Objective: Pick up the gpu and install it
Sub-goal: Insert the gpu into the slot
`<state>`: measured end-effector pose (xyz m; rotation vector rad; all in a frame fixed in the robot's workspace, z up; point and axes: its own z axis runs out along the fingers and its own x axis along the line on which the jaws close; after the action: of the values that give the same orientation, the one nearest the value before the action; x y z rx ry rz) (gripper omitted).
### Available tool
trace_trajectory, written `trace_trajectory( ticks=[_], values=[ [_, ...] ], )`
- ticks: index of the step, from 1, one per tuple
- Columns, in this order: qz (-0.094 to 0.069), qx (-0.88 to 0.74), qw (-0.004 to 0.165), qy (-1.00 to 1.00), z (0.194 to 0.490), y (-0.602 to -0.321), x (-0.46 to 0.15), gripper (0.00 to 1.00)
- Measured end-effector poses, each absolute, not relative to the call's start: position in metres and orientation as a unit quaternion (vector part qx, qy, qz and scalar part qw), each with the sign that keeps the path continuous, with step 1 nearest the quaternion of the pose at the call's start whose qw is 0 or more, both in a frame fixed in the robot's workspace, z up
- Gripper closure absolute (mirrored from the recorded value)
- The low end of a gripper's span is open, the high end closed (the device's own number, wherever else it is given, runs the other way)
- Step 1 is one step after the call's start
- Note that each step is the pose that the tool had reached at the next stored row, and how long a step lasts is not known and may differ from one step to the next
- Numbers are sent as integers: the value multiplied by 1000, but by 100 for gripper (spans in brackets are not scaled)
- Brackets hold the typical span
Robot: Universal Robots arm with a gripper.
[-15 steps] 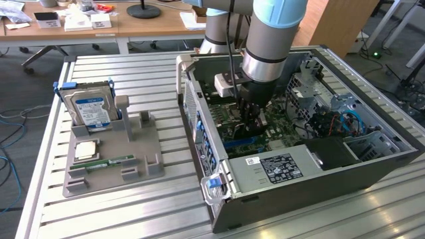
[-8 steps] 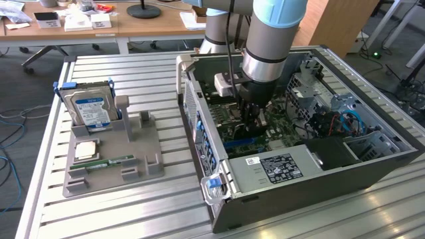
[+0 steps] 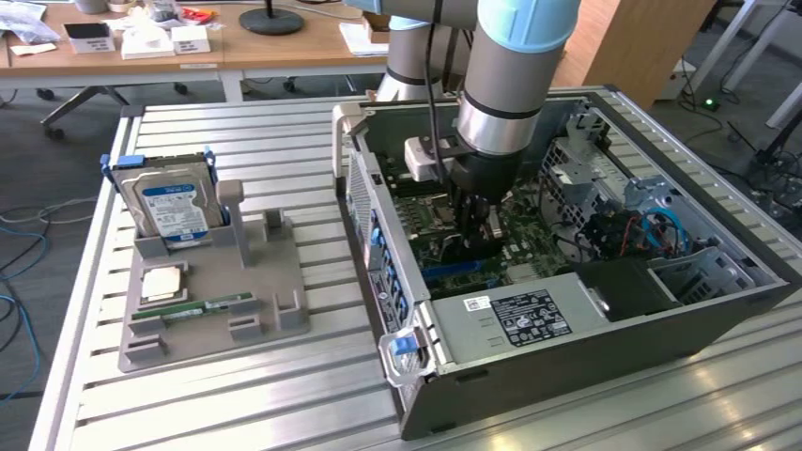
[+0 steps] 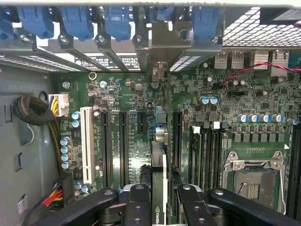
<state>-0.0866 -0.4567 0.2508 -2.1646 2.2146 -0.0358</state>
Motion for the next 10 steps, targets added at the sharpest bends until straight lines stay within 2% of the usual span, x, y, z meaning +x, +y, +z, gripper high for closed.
trace_trajectory(
  ticks=[10],
  values=[
    [-12,-692,22,722,249,-457,-87,74]
  ],
)
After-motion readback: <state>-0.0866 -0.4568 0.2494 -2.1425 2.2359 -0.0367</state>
